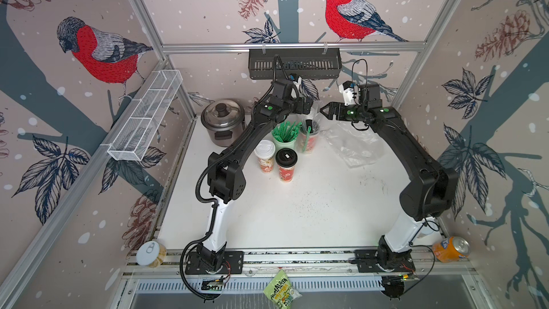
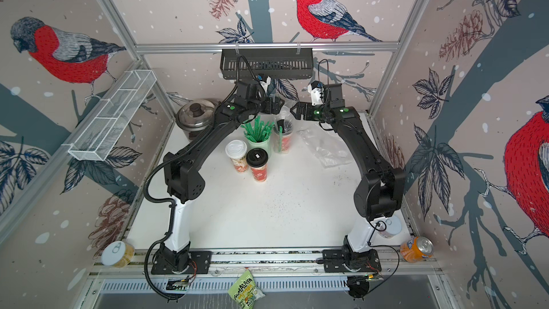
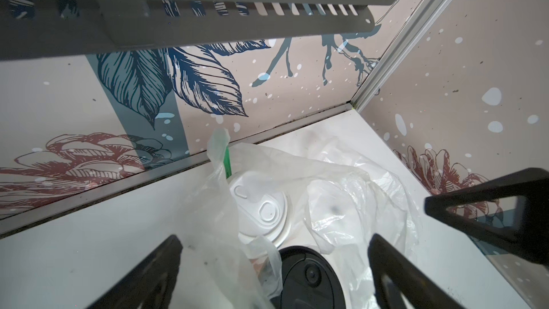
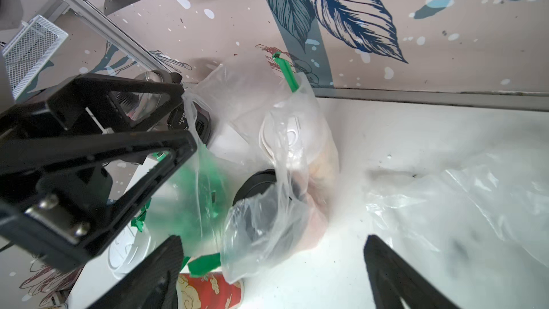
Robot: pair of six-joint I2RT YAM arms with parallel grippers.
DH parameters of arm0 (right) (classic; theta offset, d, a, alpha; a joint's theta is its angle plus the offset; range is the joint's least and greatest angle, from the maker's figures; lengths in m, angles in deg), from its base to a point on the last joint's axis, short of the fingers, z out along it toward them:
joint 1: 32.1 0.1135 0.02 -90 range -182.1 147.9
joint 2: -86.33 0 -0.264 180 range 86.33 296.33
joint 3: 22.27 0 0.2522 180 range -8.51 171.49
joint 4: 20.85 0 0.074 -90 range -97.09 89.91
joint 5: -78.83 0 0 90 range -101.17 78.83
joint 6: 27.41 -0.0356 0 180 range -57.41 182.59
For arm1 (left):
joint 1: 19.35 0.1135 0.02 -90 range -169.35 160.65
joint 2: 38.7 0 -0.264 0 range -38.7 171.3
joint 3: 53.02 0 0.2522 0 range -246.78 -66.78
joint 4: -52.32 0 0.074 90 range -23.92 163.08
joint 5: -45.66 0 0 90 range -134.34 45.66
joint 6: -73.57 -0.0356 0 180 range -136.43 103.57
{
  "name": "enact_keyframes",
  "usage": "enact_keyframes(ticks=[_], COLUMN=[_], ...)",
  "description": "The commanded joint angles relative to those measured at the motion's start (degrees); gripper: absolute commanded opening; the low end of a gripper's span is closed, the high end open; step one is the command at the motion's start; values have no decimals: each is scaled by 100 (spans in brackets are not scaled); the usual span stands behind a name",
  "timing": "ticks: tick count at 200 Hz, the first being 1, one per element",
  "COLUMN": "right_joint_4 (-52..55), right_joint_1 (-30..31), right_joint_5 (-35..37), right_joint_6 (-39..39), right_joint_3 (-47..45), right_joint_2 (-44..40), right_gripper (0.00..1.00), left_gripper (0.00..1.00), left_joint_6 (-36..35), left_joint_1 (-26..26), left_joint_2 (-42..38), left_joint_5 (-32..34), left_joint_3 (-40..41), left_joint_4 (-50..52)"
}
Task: Pack milk tea into plastic carrier bags
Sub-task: Adjust the plastic carrier bag at the center of the board.
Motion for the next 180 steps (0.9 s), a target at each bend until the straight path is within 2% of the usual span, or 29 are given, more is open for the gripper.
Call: enact_keyframes(ticks=[1, 46, 78, 89, 101, 109, 136, 180], right_joint_4=[101, 109, 570, 670, 680, 645, 520, 446], right_joint_1=[-302, -1198, -1645, -1700, -1745, -1774, -1834, -1844], right_joint_5=[181, 605, 1448, 1696, 1741, 1747, 1687, 1060], right_joint_6=[90, 60, 294, 333, 368, 382, 364, 436], right_joint_3=[-364, -2021, -2635, -2779, -2952, -3076, -3158, -2603], right_joint_2=[-421, -1699, -2142, -2175, -2170, -2146, -1770, -582], right_gripper=[93, 76, 65, 66, 77, 81, 86, 86], left_gripper=[96, 96, 95, 94, 94, 93, 92, 91], left_joint_6=[-190, -287, -93, 19, 145, 237, 471, 560], left_joint_1=[15, 41, 38, 46, 36, 29, -46, -274], left_joint_2=[-205, -978, -1928, -2328, -2793, -3095, -3891, -4590], left_joint_5=[268, 568, 321, 173, 14, -55, -187, -199], left_joint_3=[-40, 421, 1502, 2060, 2709, 3108, 4170, 5044], left_joint_4=[272, 344, -19, -320, -692, -935, -1430, -1688])
